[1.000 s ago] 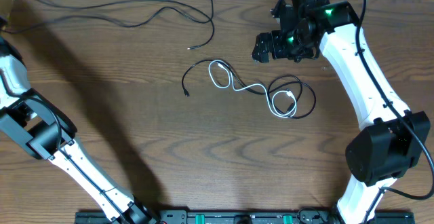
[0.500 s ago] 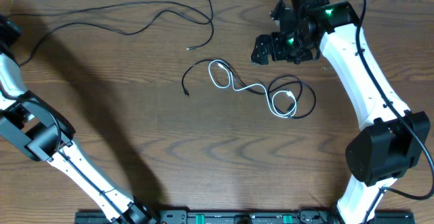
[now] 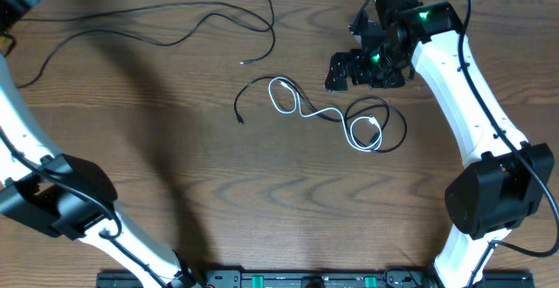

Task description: Untangle cables

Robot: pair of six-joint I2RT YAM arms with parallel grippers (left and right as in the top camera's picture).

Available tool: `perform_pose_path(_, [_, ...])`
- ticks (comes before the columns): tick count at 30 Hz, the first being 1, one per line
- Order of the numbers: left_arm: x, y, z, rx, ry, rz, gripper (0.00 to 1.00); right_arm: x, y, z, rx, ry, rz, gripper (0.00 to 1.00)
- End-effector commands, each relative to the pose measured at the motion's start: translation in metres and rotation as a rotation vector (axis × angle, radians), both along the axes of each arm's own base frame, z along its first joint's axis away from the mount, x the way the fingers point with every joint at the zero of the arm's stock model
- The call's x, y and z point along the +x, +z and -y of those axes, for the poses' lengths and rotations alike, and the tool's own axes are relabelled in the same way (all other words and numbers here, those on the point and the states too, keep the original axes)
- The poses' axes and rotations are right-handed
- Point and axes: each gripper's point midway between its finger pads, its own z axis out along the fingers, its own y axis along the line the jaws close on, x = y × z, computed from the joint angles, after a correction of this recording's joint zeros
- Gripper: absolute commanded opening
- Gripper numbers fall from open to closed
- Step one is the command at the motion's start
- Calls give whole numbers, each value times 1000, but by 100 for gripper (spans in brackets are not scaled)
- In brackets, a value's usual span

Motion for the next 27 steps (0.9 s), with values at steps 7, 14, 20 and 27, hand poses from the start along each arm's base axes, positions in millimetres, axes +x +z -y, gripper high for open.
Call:
perform_pose_path(7, [8,-112,74,-320,-21,-272,39,-9,9,-2,11,3,-14,99])
perform_pose_path(14, [37,-162,122,-206,-62,-377,11,-9,8,-2,11,3,-15,99])
perform_pose_path(20, [57,-231,143,-203,-54,-462,8,-9,8,-2,11,3,-14,99])
perform_pose_path(27, [47,-294,136,-234,56,-572,7,-9,8,-1,7,2,-13,99])
